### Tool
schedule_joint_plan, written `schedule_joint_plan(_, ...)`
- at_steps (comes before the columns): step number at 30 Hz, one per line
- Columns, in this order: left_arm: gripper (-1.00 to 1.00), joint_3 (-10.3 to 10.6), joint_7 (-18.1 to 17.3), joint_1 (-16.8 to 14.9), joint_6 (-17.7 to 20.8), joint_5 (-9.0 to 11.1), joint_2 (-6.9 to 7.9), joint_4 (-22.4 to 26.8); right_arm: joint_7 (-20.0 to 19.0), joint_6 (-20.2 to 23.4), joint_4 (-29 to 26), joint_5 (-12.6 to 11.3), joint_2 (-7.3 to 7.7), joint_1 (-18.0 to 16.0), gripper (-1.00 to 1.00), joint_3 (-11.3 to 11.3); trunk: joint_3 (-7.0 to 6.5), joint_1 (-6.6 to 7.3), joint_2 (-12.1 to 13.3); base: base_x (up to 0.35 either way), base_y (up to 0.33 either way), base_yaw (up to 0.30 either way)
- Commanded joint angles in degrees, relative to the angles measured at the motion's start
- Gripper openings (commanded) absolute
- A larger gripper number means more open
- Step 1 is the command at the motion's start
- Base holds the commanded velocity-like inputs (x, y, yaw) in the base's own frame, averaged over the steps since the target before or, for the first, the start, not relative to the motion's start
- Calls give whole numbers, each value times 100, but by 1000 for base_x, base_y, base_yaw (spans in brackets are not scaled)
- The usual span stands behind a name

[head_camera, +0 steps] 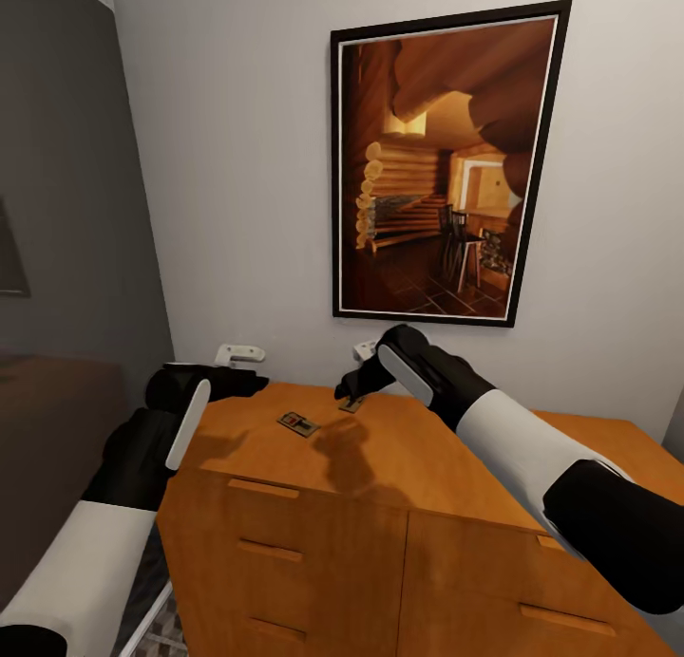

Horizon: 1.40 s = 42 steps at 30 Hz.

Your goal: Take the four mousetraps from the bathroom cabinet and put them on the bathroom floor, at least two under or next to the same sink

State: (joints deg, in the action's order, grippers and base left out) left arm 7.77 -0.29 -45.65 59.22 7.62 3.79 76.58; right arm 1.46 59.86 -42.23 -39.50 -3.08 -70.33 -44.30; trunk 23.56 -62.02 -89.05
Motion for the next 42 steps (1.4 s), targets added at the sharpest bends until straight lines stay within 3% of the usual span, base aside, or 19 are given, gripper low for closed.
schedule_joint_plan(1, 100, 5, 0, -5, 23, 14, 11, 3, 15, 14, -19, -16, -1, -7, 100, -14, 7, 0, -4, 0, 0, 0)
schedule_joint_plan(22, 100, -350, 10, -5, -9, -21, 171, 11, 12, 14, -117, -21, -24, -7, 100, 21, 7, 0, -4, 0, 0, 0)
schedule_joint_plan(42, 100, -399, 10, -5, 18, -3, 175, 7, 4, 14, -219, -58, -20, -7, 100, 127, 7, 0, -4, 0, 0, 0)
